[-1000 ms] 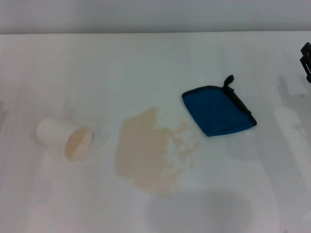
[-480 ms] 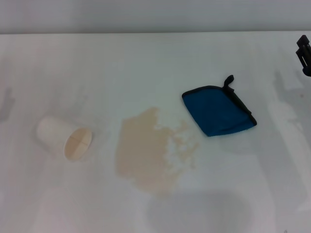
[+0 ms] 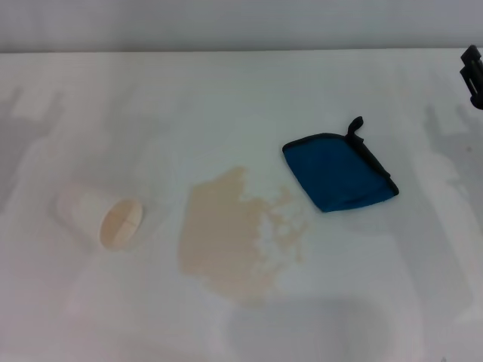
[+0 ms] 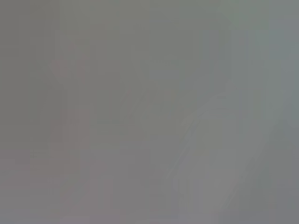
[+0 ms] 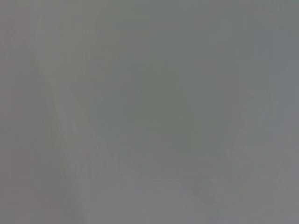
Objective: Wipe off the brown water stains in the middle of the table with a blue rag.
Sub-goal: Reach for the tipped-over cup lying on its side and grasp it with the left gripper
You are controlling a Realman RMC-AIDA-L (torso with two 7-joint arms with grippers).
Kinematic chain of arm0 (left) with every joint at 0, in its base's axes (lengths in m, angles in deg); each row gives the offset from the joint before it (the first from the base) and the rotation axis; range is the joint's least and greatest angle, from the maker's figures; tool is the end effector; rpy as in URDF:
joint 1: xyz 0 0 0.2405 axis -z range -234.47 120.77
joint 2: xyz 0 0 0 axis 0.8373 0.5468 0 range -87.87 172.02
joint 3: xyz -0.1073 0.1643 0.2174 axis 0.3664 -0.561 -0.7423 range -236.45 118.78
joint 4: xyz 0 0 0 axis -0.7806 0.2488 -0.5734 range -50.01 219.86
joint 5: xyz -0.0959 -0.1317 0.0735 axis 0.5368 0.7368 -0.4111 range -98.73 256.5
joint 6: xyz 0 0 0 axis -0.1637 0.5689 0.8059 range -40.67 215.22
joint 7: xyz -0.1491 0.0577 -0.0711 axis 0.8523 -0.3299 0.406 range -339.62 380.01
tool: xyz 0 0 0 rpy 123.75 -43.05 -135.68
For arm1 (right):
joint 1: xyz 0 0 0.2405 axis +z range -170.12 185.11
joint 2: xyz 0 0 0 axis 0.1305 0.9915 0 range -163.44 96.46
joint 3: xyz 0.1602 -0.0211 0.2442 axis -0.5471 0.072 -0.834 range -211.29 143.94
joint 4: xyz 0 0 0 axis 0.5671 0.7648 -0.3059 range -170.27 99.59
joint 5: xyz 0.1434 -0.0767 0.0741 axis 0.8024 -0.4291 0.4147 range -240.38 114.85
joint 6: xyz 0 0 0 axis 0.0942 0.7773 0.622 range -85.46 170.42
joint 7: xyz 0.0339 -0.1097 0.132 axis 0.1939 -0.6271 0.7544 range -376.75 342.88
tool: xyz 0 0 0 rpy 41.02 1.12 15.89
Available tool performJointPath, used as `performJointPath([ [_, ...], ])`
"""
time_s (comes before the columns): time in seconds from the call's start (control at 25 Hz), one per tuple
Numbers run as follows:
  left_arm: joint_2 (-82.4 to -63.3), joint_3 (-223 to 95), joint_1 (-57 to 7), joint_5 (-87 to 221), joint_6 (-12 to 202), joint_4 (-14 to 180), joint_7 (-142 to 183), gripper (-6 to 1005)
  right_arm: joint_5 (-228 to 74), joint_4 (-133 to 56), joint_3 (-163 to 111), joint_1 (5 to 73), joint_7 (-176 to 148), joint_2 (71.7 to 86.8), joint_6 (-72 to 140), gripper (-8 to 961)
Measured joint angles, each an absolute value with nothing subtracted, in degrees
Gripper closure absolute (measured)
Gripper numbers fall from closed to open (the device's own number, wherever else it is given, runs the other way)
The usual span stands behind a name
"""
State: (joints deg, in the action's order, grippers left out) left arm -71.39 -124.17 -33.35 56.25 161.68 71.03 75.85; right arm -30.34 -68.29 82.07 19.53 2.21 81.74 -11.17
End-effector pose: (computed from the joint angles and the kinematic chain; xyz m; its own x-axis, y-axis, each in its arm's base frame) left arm -0.3239 0.3738 0.0760 0.2517 -0.1185 0.9605 0.9063 -0.3193 -0.2769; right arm 0.3395 0.3393 0.0042 0.4825 -0.0016 -0.8759 -0.8709 -0.1074 -0.4796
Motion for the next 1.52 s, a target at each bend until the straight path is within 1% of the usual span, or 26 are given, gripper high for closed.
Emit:
performJointPath([
  [0.12,-68.74,-124.2,-32.7,48.7,158.9,67.5,82.9,106,-30.2,-68.5,81.6,19.5,2.6,81.74,-11.3,337],
  [0.16,-66.57,-124.1,-32.6,42.1,157.7,64.2,88.4,106,-30.2,-68.6,81.4,19.5,2.9,81.74,-11.3,337],
  [0.2,-66.57,-124.1,-32.6,42.1,157.7,64.2,88.4,107,-30.2,-68.6,81.3,19.5,3.2,81.74,-11.5,337],
  [0.32,-64.01,-123.7,-33.1,33.3,157.0,58.6,92.8,107,-30.2,-68.3,81.0,19.5,3.6,81.74,-12.7,338],
  [0.48,-61.83,-123.0,-35.7,19.9,156.9,48.1,93.3,109,-30.2,-68.1,81.0,19.4,3.6,81.74,-14.0,338],
  [0.56,-61.47,-121.7,-36.8,14.4,157.1,43.9,92.8,110,-30.2,-68.1,80.9,19.5,3.6,81.74,-14.2,338],
  [0.72,-61.51,-115.4,-37.5,-0.4,159.6,36.6,93.0,112,-30.2,-68.0,80.9,19.5,3.6,81.74,-14.3,338],
  [0.92,-60.31,-109.6,-35.6,-11.7,165.5,32.9,93.3,112,-30.2,-68.0,81.2,19.5,3.6,81.74,-14.3,338],
  [0.96,-60.31,-109.6,-35.6,-11.7,165.5,32.9,93.3,112,-30.2,-68.0,81.3,19.5,3.6,81.74,-14.3,338],
  [1.08,-59.17,-108.6,-32.5,-20.2,167.3,31.3,91.9,111,-30.2,-68.0,81.4,19.5,3.6,81.74,-14.0,338],
  [1.2,-58.94,-108.6,-29.6,-27.5,167.6,30.4,91.4,111,-30.2,-68.0,81.4,19.6,3.6,81.73,-13.9,339],
  [1.32,-59.47,-108.5,-27.9,-30.4,167.6,29.6,91.1,111,-30.2,-68.0,81.5,19.8,3.6,81.73,-13.9,339],
  [1.36,-59.86,-108.6,-27.6,-30.6,167.6,29.4,90.8,111,-30.2,-68.0,81.5,19.8,3.6,81.73,-13.8,339],
  [1.4,-60.85,-108.6,-27.2,-30.7,167.4,29.1,89.6,112,-30.2,-68.0,81.5,19.9,3.6,81.73,-13.8,339],
  [1.44,-60.85,-108.6,-27.2,-30.7,167.4,29.1,89.6,112,-30.2,-68.0,81.5,19.9,3.6,81.73,-13.8,339],
  [1.52,-61.63,-108.8,-26.7,-31.5,167.3,29.2,88.0,112,-30.2,-68.1,81.5,19.9,3.6,81.74,-13.8,339],
])
